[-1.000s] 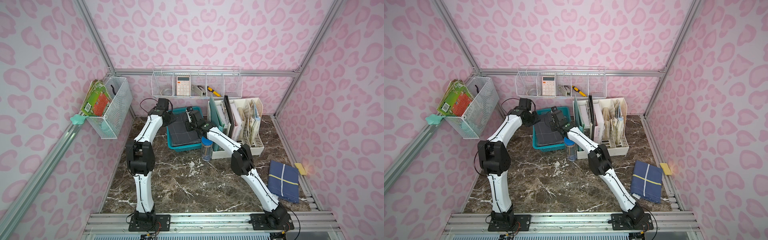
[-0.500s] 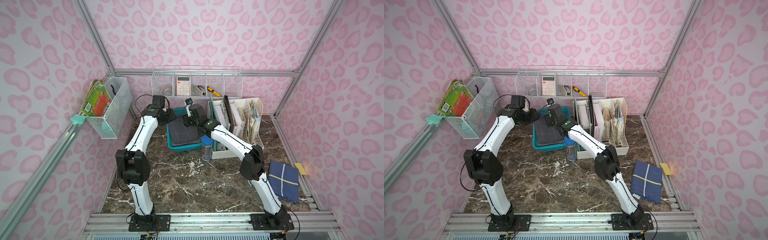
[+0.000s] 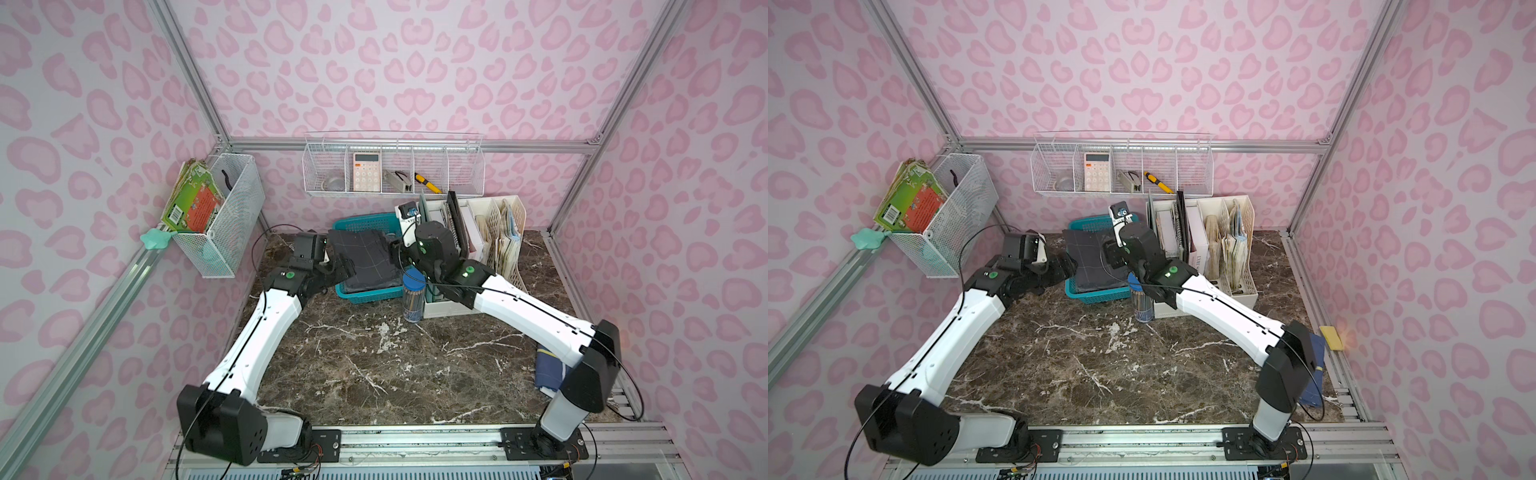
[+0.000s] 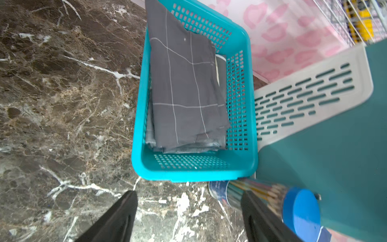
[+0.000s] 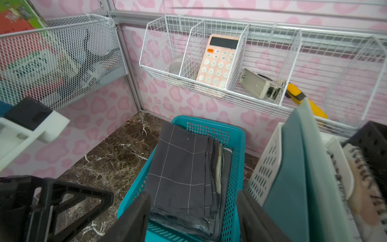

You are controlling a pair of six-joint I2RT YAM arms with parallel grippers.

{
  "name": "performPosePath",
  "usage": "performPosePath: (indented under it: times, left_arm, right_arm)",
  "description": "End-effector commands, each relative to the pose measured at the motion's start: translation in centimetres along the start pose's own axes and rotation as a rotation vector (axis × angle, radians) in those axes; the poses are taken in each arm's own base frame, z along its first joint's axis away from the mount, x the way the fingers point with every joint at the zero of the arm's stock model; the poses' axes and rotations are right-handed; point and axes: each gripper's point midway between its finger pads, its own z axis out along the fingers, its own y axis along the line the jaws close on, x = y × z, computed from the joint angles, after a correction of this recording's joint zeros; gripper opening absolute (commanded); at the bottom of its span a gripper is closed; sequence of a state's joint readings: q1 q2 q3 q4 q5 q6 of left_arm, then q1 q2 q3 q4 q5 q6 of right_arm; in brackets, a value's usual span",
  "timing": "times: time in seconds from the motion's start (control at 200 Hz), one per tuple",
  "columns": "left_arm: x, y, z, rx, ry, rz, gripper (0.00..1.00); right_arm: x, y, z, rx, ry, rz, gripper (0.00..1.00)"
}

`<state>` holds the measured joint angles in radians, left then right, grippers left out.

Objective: Put the folded pillowcase in the basket
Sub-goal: Move the pillowcase to the center of the board.

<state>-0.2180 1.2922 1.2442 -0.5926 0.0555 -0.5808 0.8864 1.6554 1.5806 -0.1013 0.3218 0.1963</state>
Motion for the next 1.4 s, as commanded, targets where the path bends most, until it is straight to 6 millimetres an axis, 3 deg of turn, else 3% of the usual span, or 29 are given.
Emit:
performPosePath:
  times: [0.0, 0.125, 0.145, 0.3, 0.48, 0.685, 0.92, 1.055, 1.205, 1.395]
  left_arm:
    - [0.3, -0.3, -1.8, 0.011, -0.077, 0.013, 0.86]
    - [2.8, -1.2, -3.2, 0.049, -0.079, 0.046, 0.89]
    - [3.3, -1.4, -3.4, 0.055, -0.075, 0.052, 0.89]
    - [7.0, -2.3, -3.5, 0.092, -0.025, 0.093, 0.9]
    - [10.3, -2.2, -2.6, 0.093, 0.012, 0.121, 0.92]
    - [12.0, -1.9, -1.5, 0.094, 0.04, 0.114, 0.93]
    - [12.7, -1.2, -1.0, 0.074, 0.053, 0.114, 0.93]
    - [13.0, -0.9, -0.8, 0.066, 0.062, 0.113, 0.94]
    - [13.3, -0.7, -0.5, 0.062, 0.064, 0.108, 0.96]
    - [13.5, -0.5, -0.2, 0.054, 0.068, 0.108, 0.98]
  right_arm:
    - [-0.7, -1.3, -2.7, 0.032, -0.046, 0.045, 0.69]
    - [-0.5, -3.0, -6.4, 0.056, -0.055, 0.082, 0.72]
    - [0.8, -3.3, -6.6, 0.066, -0.028, 0.079, 0.73]
    - [3.2, -6.3, -10.5, 0.162, 0.023, 0.12, 0.77]
    - [8.0, -11.3, -14.3, 0.328, 0.107, 0.193, 0.8]
    - [13.8, -18.2, -17.8, 0.532, 0.19, 0.347, 0.8]
    - [22.7, -25.4, -19.5, 0.695, 0.315, 0.591, 0.81]
    - [26.5, -28.7, -20.9, 0.765, 0.327, 0.728, 0.83]
    - [30.0, -30.8, -21.9, 0.806, 0.342, 0.834, 0.83]
    - [33.7, -31.6, -22.0, 0.824, 0.395, 0.916, 0.84]
